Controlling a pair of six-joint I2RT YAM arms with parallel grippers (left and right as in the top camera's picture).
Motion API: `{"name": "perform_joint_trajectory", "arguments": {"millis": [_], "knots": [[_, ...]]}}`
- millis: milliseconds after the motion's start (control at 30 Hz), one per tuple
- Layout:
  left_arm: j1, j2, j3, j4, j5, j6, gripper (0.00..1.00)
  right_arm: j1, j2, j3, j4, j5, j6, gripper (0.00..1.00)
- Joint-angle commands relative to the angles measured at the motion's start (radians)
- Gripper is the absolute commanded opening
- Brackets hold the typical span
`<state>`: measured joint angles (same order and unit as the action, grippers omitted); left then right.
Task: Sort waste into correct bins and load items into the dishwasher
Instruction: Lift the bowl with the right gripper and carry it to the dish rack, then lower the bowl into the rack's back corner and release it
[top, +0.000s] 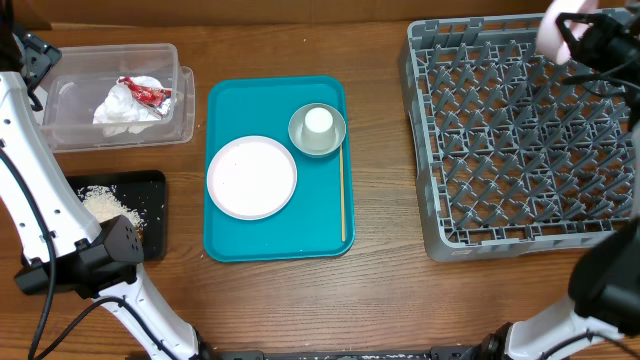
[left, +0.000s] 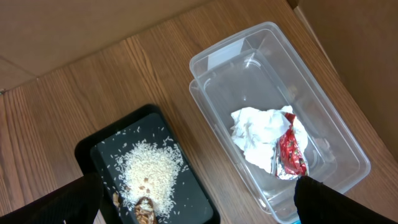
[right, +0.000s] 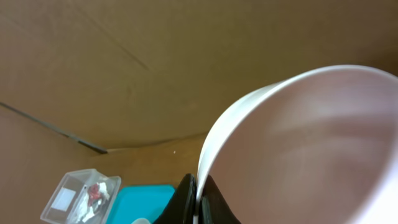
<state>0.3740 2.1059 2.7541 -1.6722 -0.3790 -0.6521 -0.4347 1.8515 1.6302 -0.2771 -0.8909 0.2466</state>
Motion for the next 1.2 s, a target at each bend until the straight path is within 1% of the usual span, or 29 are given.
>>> {"name": "perform_joint_trajectory", "arguments": {"millis": [0, 133, 267, 367, 500, 633, 733, 933, 1067, 1167], "knots": [[0.003, 0.000, 0.002, 0.001, -0.013, 0.001, 1.00, 0.015, 0.067, 0.013, 0.106, -0.073, 0.045, 0.04], [0.003, 0.000, 0.002, 0.001, -0.013, 0.001, 1.00, 0.025, 0.156, 0.013, 0.271, -0.071, 0.123, 0.04], [0.003, 0.000, 0.002, 0.001, -0.013, 0.001, 1.00, 0.028, 0.241, 0.013, 0.373, -0.065, 0.196, 0.04], [0.003, 0.000, 0.002, 0.001, -0.013, 0.001, 1.00, 0.028, 0.290, 0.013, 0.377, -0.019, 0.251, 0.04], [0.001, 0.000, 0.002, 0.001, -0.013, 0.001, 1.00, 0.028, 0.335, 0.013, 0.371, -0.018, 0.257, 0.04], [0.001, 0.000, 0.002, 0.001, -0.013, 0.001, 1.00, 0.021, 0.343, 0.013, 0.365, -0.019, 0.265, 0.04], [0.001, 0.000, 0.002, 0.001, -0.013, 0.001, 1.00, 0.005, 0.343, 0.013, 0.366, -0.019, 0.309, 0.04], [0.000, 0.000, 0.002, 0.001, -0.013, 0.001, 1.00, -0.035, 0.343, 0.013, 0.341, -0.033, 0.313, 0.04], [0.000, 0.000, 0.002, 0.001, -0.013, 0.001, 1.00, -0.063, 0.343, 0.013, 0.336, -0.068, 0.330, 0.09], [0.000, 0.000, 0.002, 0.001, -0.013, 0.001, 1.00, -0.087, 0.342, 0.013, 0.336, -0.132, 0.330, 0.11]]}}
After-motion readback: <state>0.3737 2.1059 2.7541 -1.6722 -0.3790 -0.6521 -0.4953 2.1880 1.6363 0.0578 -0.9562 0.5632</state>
